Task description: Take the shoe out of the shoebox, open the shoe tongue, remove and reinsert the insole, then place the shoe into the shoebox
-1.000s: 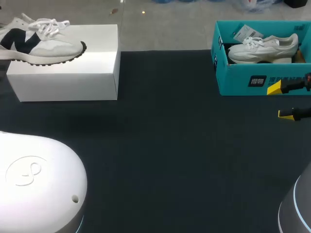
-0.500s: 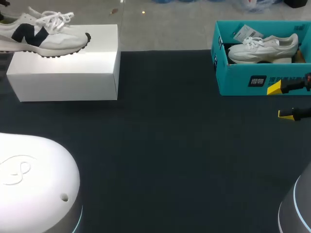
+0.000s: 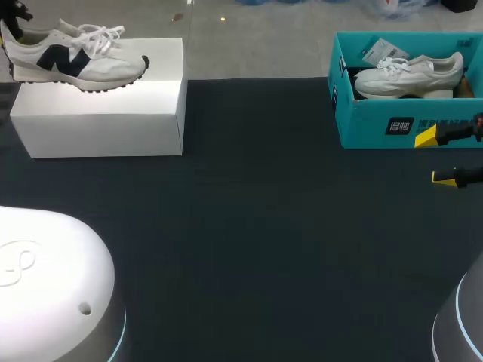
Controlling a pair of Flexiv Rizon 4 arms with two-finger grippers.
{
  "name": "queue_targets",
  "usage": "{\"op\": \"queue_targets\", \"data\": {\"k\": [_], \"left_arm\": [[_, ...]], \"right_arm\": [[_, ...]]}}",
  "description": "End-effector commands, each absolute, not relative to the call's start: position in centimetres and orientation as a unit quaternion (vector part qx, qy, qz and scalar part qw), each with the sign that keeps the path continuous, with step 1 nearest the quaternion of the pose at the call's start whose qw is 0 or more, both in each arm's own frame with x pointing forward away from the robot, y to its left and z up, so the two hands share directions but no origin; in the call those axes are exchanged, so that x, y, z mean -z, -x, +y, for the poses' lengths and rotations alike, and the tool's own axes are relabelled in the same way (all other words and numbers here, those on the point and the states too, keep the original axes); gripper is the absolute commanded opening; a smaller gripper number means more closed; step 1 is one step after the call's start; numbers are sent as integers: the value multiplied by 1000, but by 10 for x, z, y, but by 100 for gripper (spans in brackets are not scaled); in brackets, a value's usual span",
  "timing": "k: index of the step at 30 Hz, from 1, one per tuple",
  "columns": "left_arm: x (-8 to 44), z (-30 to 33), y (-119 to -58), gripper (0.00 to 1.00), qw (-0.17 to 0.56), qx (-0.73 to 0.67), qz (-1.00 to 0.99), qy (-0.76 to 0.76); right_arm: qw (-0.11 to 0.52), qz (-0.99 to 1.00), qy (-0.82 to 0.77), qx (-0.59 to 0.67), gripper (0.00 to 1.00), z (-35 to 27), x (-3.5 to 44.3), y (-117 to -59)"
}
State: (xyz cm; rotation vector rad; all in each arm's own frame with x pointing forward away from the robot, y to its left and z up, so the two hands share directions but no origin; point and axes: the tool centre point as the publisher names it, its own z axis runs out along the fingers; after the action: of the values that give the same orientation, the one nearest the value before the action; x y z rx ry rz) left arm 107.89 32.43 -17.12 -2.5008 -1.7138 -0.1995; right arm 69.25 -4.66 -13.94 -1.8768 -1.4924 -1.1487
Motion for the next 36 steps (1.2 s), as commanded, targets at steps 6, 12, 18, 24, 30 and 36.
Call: {"op": "queue_targets", "data": {"k": [6,12,18,24,30,36], "left_arm": [[200,325,-1100,0,43,35,-587,808],[225,320,-1095,0,48,30,-588,807],[252,322,-1093,0,43,22,-605,795],[278,319,-1095,0,41,20,-607,794],[295,316,-1094,0,45,26,-601,798],[317,314,-1091,0,45,33,-606,793]], "right_arm": [[238,-545,686,419,100,-46,140,-692],[238,-545,686,419,100,-46,140,-692],[238,-545,686,419,100,-46,140,-692],[238,-545,686,419,100,-46,140,-692],[238,-545,686,419,100,-46,140,-692],[238,-545,686,419,100,-46,140,-692]]}}
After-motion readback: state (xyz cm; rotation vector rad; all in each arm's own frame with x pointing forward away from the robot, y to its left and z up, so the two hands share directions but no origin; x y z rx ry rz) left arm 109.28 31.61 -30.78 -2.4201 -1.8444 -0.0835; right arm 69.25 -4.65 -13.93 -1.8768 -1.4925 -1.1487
